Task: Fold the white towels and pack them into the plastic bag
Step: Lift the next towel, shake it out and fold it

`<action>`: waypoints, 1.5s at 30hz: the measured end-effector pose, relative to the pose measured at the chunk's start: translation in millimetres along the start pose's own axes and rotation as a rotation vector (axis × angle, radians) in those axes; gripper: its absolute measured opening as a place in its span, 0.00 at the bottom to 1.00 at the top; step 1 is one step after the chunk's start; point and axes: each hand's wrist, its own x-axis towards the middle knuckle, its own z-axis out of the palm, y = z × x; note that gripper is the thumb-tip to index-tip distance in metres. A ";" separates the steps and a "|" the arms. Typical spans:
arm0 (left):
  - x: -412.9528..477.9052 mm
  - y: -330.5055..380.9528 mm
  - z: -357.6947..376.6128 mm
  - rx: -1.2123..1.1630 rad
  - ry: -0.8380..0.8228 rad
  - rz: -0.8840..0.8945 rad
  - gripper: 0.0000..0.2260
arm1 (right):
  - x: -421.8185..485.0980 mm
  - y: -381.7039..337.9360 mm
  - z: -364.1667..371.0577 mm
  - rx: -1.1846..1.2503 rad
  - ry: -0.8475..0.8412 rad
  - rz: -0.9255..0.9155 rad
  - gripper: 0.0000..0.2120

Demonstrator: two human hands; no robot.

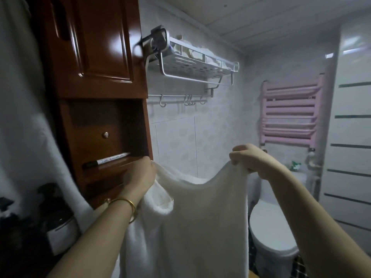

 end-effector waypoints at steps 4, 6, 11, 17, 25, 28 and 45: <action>-17.8 16.0 46.1 0.039 -0.229 0.066 0.11 | -23.1 6.7 28.6 0.150 -0.311 0.060 0.10; -26.9 20.7 67.2 0.026 -0.329 0.084 0.11 | -30.9 18.3 46.0 0.280 -0.425 0.129 0.08; -54.4 20.4 103.9 -0.089 -0.496 0.017 0.07 | -43.2 51.4 89.2 0.407 -0.339 0.158 0.07; -72.5 19.7 94.0 -0.563 -0.592 -0.336 0.10 | -52.8 78.4 107.8 0.691 -0.353 0.234 0.10; -116.4 -12.8 69.6 -1.026 -0.635 -0.440 0.07 | -77.2 94.7 136.2 0.169 -0.255 -0.044 0.05; -140.6 -15.0 63.5 -1.236 -0.603 -0.498 0.08 | -81.7 94.4 148.4 -0.063 -0.218 -0.244 0.03; -186.6 -9.9 46.6 -0.901 -0.279 -0.253 0.10 | -102.1 85.3 171.2 0.137 -0.132 -0.355 0.06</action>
